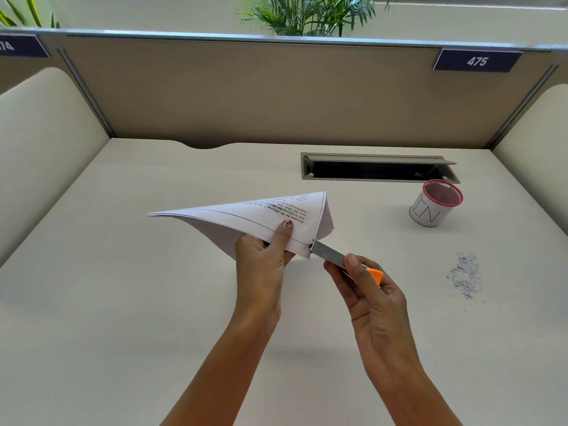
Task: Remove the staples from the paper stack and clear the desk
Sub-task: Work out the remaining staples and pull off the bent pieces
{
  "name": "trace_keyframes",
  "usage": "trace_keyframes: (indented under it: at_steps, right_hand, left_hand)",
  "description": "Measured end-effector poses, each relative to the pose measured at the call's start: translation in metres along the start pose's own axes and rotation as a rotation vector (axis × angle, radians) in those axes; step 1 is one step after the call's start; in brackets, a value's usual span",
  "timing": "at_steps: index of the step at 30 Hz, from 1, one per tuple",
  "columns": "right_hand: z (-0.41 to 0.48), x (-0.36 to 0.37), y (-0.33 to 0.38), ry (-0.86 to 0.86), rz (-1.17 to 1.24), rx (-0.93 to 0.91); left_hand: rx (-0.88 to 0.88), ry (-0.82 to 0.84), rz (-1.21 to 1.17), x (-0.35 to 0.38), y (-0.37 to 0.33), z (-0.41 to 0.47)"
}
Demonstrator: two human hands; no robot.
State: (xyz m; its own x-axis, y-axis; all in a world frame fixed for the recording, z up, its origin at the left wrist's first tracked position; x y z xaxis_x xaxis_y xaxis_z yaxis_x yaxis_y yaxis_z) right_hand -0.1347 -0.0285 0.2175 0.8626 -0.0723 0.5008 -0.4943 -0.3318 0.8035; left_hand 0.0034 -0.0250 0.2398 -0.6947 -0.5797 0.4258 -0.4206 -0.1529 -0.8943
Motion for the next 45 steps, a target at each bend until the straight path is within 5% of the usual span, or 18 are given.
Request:
trace_keyframes:
  at_steps: [6, 13, 21, 25, 28, 30, 33, 38, 41, 45]
  right_hand:
    - [0.000, 0.003, -0.001, 0.035, 0.064, 0.072]
    - [0.006, 0.003, -0.012, 0.016, 0.408, 0.349]
    - [0.020, -0.016, -0.011, -0.051, 0.414, 0.278]
    - [0.028, -0.041, -0.009, -0.132, 0.047, -0.045]
    - [0.032, -0.063, 0.002, -0.296, -0.690, -0.398]
    - [0.036, -0.071, 0.010, -0.272, -1.105, -0.619]
    - [0.039, -0.077, 0.016, -0.178, -1.314, -0.686]
    - [0.041, -0.085, 0.023, -0.283, -1.316, -0.667]
    - [0.045, -0.092, 0.026, -0.381, -0.976, -0.469]
    - [0.046, -0.093, 0.023, -0.149, -0.515, -0.232]
  left_hand:
    - [0.001, 0.006, -0.013, 0.003, 0.002, -0.001]
    - [-0.056, 0.008, -0.099, 0.004, 0.010, 0.002]
    - [-0.051, -0.033, -0.080, -0.003, 0.021, 0.011]
    - [-0.056, -0.031, -0.073, -0.004, 0.021, 0.013]
    - [-0.051, -0.038, -0.061, -0.005, 0.022, 0.015]
    - [-0.053, -0.039, -0.068, -0.006, 0.022, 0.015]
    - [-0.058, -0.029, -0.085, -0.006, 0.021, 0.016]
    - [-0.065, -0.015, -0.085, -0.004, 0.020, 0.016]
    - [-0.059, -0.016, -0.083, -0.004, 0.018, 0.016]
    - [-0.049, -0.004, -0.078, -0.003, 0.015, 0.014]
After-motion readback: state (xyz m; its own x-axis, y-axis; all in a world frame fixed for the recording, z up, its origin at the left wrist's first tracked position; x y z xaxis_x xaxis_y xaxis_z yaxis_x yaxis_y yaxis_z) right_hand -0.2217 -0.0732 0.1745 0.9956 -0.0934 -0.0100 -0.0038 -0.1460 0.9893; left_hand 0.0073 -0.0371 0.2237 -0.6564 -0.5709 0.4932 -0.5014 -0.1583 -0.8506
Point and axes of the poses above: each hand's wrist, its own z-axis towards the middle knuckle, its own x-axis out of the palm, y = z × x, the point moved 2 cm from there along z, towards the middle knuckle, and after that the axes turned 6 degrees about -z, right-handed, at the moved point
